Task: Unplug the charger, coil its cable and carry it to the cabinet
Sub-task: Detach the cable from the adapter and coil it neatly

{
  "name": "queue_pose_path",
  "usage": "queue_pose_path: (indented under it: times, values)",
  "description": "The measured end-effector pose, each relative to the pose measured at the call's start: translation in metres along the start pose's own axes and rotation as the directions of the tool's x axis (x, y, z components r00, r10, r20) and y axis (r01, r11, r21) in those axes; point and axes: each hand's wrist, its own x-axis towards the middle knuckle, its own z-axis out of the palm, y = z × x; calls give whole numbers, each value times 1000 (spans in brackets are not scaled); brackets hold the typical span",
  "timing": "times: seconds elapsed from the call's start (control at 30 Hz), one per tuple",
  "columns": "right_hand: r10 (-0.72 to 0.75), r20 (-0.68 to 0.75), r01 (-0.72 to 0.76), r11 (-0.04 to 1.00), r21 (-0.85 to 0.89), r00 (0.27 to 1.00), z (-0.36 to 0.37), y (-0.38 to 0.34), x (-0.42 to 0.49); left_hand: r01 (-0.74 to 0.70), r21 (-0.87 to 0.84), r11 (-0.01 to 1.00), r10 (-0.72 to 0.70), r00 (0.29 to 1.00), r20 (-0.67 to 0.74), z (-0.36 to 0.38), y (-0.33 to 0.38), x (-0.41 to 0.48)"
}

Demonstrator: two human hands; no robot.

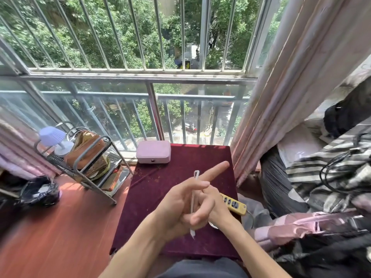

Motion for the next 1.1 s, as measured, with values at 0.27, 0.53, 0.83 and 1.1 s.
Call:
queue_pose_path:
  times: [0.27, 0.53, 0.83, 1.1]
  values:
    - [-58, 79, 57, 998, 9, 995, 7, -21, -21, -20, -55, 998, 25, 995, 98, -6, 1, -2]
    - [23, -59, -11, 982, 188, 998, 11, 4, -29, 28, -60, 998, -27, 999, 19, -23, -8, 0]
    - [-73, -38, 67, 989, -130, 997, 8, 8, -50, -57, 16, 998, 58, 995, -78, -38, -3, 8]
    - [-257, 152, 296, 873, -386, 954, -21, -19, -83, 3, 83, 997, 27, 933, -359, -74, 18, 7]
